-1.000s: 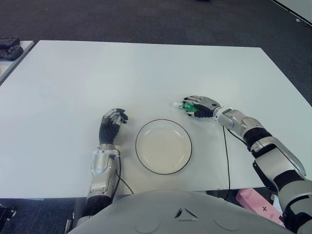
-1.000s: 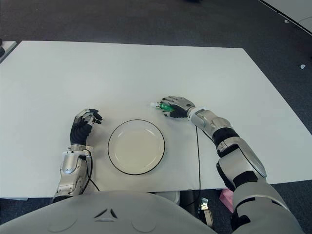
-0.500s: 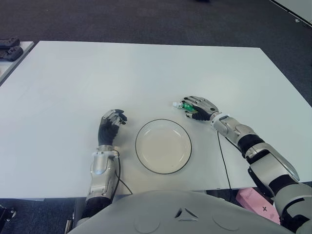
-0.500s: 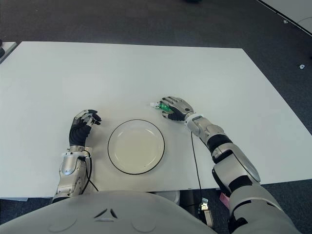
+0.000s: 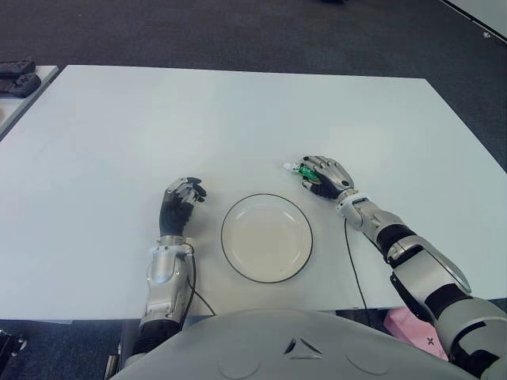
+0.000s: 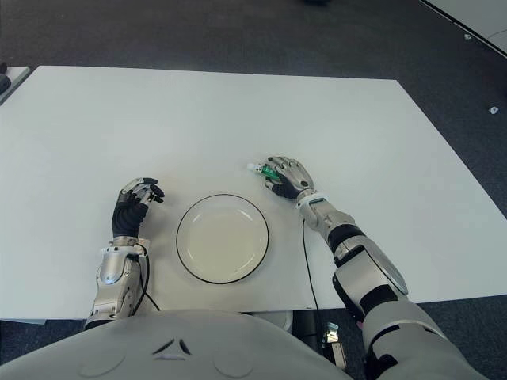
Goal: Put the toothpaste on the table into the plate.
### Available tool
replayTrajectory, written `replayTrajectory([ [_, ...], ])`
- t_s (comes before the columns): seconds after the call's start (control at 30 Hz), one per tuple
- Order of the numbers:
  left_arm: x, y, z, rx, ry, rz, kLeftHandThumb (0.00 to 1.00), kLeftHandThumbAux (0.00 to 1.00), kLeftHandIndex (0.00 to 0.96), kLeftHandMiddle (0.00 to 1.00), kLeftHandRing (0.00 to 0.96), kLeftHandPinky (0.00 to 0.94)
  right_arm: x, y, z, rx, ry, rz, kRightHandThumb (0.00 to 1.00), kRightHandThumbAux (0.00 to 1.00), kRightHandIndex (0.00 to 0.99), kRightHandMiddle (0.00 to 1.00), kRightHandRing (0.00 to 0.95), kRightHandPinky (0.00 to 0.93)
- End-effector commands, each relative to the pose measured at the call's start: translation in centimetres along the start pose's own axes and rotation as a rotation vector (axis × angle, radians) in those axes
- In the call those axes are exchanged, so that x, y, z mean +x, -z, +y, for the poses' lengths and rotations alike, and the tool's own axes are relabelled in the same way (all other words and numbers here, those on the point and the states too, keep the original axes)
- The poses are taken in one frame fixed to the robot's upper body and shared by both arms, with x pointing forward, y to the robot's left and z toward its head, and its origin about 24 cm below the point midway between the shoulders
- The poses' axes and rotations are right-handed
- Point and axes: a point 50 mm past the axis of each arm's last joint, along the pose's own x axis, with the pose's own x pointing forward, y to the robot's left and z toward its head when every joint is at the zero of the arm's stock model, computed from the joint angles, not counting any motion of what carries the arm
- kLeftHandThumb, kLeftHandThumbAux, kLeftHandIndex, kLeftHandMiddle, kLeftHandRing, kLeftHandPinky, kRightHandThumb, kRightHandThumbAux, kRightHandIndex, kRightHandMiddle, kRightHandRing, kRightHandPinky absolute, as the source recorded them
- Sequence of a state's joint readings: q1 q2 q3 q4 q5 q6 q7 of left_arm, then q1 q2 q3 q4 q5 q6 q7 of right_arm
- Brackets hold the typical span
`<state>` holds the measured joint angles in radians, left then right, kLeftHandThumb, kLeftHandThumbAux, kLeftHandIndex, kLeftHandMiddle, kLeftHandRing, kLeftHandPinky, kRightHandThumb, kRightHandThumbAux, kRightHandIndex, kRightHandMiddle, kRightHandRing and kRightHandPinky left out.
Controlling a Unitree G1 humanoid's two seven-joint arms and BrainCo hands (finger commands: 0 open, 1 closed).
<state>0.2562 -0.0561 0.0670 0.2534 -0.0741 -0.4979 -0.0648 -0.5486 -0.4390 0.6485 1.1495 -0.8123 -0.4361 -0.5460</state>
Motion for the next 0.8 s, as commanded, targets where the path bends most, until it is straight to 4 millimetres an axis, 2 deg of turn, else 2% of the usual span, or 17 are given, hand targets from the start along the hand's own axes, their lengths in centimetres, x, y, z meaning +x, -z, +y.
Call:
replayTrajectory([
  [0.03,-0.1,0.3,0.2,0.009,-0.013,0.023,0.697,0.72,0.433,0.563,0.538,0.517,-1.6,1.0,2.0,-0.017,-0.096,0.071,0.676,0.475,0.228,0.235,0.22,0.286],
  [0.13,-0.1,0.3,0.3,0.012,-0.012,0.025,0.697,0.72,0.433,0.56,0.536,0.518,-1.5,1.0,1.9,-0.012,-0.085,0.076,0.715,0.474,0.268,0.273,0.284,0.375],
  [0.3,0.0,0.3,0.3,0.019,-0.012,0.021,0.697,0.72,0.432,0.557,0.535,0.517,-1.1,1.0,1.4,0.012,-0.075,0.078,0.773,0.482,0.326,0.328,0.373,0.463],
  [0.37,0.0,0.3,0.3,0.018,-0.013,0.018,0.697,0.721,0.432,0.555,0.534,0.515,-1.0,1.0,1.3,0.029,-0.074,0.079,0.747,0.612,0.384,0.364,0.412,0.485],
  [0.43,0.0,0.3,0.4,0.016,-0.013,0.016,0.696,0.721,0.432,0.553,0.533,0.514,-0.9,1.0,1.1,0.049,-0.073,0.079,0.74,0.656,0.406,0.402,0.45,0.506],
  [0.47,0.0,0.3,0.4,0.016,-0.013,0.016,0.696,0.721,0.432,0.552,0.532,0.513,-0.8,1.0,1.0,0.059,-0.072,0.079,0.814,0.658,0.418,0.408,0.471,0.529],
  [0.57,0.0,0.3,0.4,0.013,-0.011,0.016,0.696,0.721,0.432,0.549,0.531,0.512,-0.7,1.0,0.7,0.086,-0.067,0.079,0.904,0.66,0.431,0.415,0.498,0.558],
  [0.63,0.0,0.3,0.4,0.012,-0.01,0.016,0.695,0.722,0.431,0.548,0.53,0.511,-0.6,1.0,0.4,0.105,-0.057,0.078,0.925,0.66,0.424,0.423,0.511,0.577],
  [0.8,0.0,0.3,0.5,0.01,-0.007,0.014,0.694,0.722,0.432,0.551,0.53,0.512,-0.3,1.0,-0.3,0.14,-0.021,0.064,0.987,0.671,0.386,0.414,0.474,0.526],
])
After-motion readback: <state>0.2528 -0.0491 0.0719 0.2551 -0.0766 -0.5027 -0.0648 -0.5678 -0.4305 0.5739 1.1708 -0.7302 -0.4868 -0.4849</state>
